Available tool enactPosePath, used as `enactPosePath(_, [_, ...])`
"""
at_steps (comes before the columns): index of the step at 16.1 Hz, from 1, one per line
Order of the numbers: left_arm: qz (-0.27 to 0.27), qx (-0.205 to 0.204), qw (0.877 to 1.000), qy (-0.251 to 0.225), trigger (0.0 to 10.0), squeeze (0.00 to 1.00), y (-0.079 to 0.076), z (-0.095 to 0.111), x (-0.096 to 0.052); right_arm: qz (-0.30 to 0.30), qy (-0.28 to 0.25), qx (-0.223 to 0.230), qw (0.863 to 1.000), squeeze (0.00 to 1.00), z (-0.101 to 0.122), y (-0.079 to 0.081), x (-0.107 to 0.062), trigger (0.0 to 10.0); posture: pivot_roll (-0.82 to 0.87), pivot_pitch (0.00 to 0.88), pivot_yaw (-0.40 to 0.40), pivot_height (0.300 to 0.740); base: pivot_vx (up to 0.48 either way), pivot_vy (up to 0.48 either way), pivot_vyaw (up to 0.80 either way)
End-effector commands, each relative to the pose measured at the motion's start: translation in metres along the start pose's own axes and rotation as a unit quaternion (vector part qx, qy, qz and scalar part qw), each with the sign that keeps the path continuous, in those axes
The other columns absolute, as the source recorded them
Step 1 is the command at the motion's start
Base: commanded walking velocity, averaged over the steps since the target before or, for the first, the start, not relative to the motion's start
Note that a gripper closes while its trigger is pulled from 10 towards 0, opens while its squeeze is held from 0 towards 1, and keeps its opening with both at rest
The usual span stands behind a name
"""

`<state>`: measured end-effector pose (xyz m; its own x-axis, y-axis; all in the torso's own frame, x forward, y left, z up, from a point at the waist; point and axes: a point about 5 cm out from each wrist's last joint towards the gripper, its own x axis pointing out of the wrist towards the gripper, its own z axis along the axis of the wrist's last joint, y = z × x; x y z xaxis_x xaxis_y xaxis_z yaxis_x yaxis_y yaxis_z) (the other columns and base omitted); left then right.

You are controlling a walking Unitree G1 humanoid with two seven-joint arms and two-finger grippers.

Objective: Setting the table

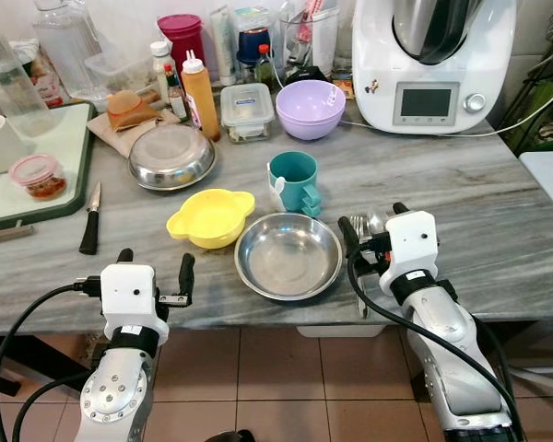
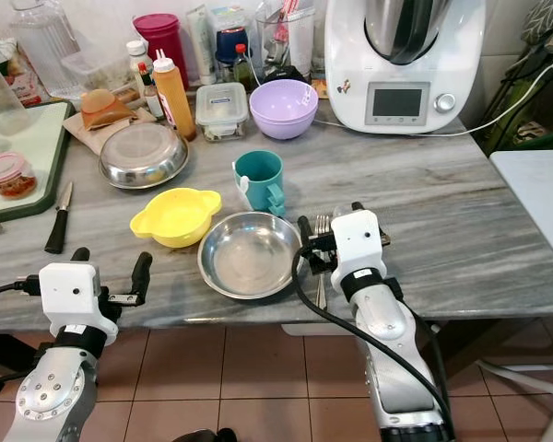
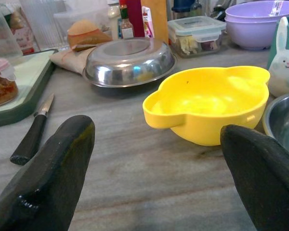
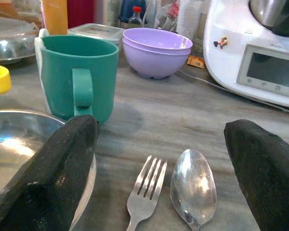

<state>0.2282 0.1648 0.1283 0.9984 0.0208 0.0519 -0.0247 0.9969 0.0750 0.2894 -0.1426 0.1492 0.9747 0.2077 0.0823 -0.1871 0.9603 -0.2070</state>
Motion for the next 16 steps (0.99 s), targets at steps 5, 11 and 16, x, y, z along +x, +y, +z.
enactPosePath(5, [-0.004,0.001,1.000,0.014,10.0,0.00,0.0035,-0.0046,-0.0034,0.016,-0.003,-0.006,1.000,0.00,0.0001,0.0061,0.0016,10.0,-0.03,0.091,0.061,0.740,0.000,0.000,0.80])
enactPosePath(11, [-0.002,-0.003,1.000,0.005,10.0,0.00,0.0037,-0.0030,-0.0029,0.026,-0.016,-0.019,0.999,0.00,0.0041,0.0073,0.0050,10.0,-0.03,0.080,0.054,0.740,0.000,0.000,0.80])
enactPosePath(16, [-0.001,-0.004,1.000,0.006,10.0,0.00,0.0036,-0.0032,-0.0036,0.029,-0.017,-0.020,0.999,0.00,0.0041,0.0078,0.0051,10.0,-0.03,0.083,0.053,0.740,0.000,0.000,0.80])
